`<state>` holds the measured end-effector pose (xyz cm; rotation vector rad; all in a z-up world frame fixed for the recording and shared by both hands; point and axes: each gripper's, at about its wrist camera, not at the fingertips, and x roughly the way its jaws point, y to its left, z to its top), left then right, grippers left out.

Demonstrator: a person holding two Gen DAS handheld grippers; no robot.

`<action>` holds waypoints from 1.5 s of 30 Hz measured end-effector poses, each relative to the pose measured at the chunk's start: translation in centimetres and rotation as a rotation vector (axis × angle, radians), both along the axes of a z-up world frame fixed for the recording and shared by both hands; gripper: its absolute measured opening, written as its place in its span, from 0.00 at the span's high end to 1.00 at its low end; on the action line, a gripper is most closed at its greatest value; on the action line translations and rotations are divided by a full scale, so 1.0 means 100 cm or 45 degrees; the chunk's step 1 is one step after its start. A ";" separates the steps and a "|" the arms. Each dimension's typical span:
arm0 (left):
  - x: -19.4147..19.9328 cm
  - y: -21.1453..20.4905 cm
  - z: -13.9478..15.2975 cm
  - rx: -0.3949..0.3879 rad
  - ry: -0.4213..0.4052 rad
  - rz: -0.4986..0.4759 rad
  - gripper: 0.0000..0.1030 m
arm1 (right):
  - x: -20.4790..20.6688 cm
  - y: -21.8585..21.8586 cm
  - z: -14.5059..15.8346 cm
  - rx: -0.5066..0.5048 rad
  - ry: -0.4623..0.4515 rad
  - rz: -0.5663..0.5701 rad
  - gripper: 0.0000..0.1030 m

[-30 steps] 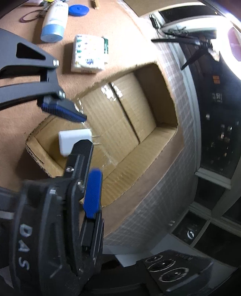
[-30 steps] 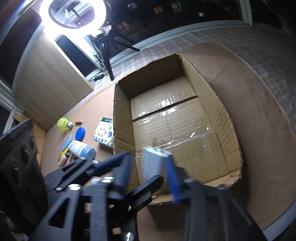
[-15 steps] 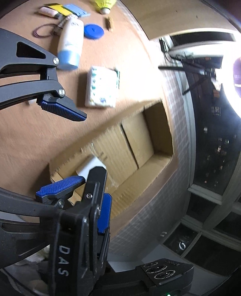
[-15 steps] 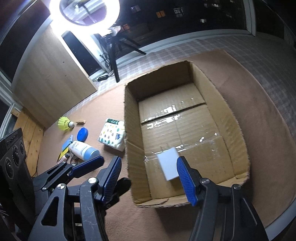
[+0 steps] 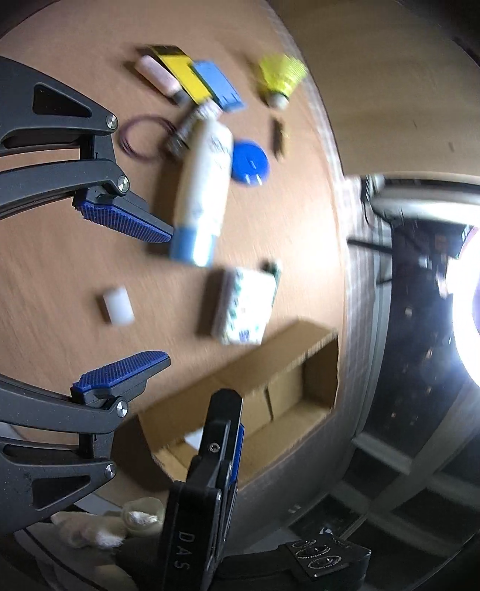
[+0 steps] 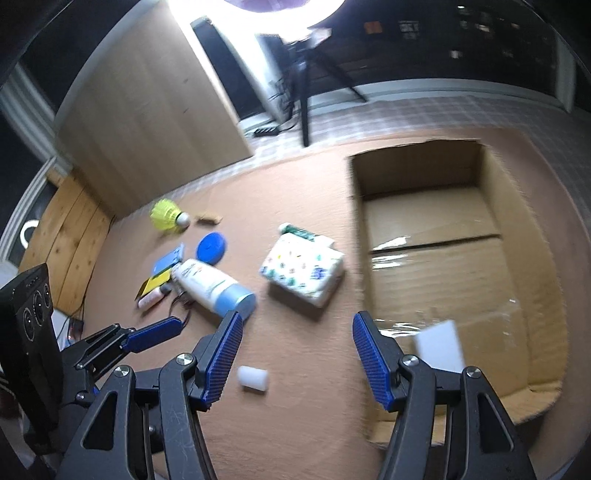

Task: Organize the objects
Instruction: 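Open the right gripper to drop the charger and withdraw, then move the right tool to the white AQUA sunscreen tube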

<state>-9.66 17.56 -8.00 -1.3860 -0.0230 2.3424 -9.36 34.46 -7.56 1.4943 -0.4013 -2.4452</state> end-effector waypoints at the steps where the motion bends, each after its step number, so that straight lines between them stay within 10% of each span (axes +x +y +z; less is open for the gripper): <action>1: 0.001 -0.011 -0.001 0.001 -0.007 0.023 0.37 | -0.003 -0.004 -0.002 -0.012 -0.014 0.016 0.43; 25: 0.029 -0.144 -0.017 -0.004 -0.069 0.326 0.37 | -0.097 -0.118 -0.059 -0.020 -0.181 0.242 0.43; 45: 0.028 -0.151 -0.023 0.002 -0.087 0.339 0.37 | -0.078 -0.136 -0.078 -0.053 -0.282 0.370 0.55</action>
